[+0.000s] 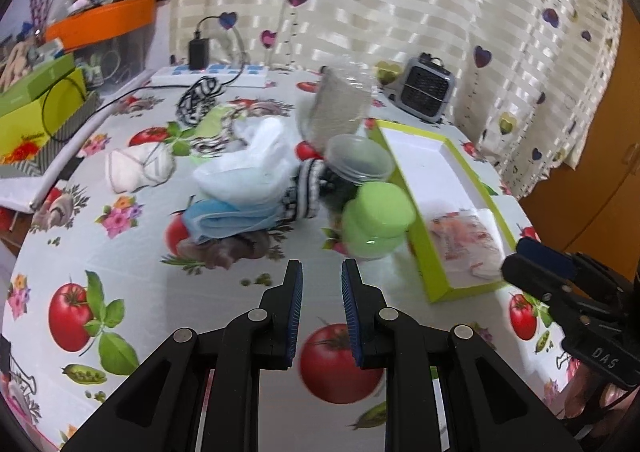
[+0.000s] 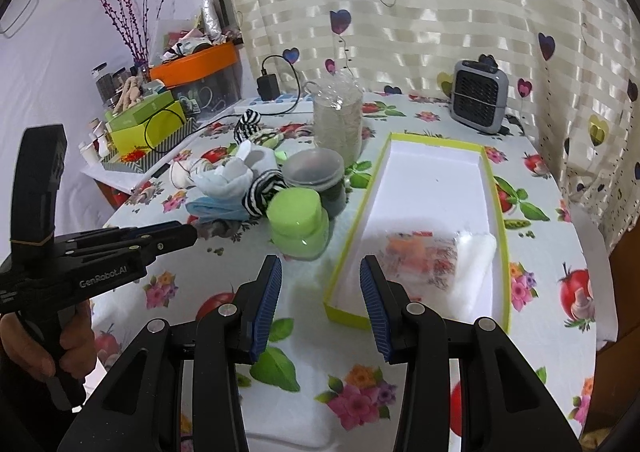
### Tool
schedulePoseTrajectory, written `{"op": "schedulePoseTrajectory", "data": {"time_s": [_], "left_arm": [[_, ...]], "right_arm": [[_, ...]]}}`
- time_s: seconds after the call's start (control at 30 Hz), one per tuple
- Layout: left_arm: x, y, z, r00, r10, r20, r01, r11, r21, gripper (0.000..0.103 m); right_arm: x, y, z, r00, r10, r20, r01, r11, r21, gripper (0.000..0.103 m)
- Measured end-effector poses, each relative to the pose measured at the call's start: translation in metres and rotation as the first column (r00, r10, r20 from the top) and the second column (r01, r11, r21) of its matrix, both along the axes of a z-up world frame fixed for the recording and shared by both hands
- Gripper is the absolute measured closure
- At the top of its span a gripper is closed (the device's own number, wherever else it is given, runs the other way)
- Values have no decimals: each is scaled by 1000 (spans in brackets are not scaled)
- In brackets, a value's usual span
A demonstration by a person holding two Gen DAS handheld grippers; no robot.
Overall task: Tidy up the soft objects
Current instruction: 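Move both tools back to the pile and grasp white cloth with right tool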
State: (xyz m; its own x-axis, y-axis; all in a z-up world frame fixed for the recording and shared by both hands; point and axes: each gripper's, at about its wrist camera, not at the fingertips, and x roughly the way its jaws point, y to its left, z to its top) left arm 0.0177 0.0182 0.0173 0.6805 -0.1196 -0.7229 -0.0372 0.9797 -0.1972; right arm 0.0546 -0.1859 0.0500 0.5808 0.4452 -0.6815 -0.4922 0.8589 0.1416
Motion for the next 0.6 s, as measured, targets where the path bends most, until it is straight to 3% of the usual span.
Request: {"op": "schedulePoseTrajectory", "data": {"time_s": [0.23,0.33,0.6], "left_arm": [[5,34,-5,998,66,-9,-66,997,-26,83],[9,48,-6,996,90,-14,-91,995,-38,76],[23,69,-13,995,94,-41,-98,992,-82,73]], "right_arm": [[6,26,3,997,72,12,-72,997,17,60],[9,38,3,994,106,14,-106,994,17,60],[21,73,3,981,191,27,-192,981,1,60]]}}
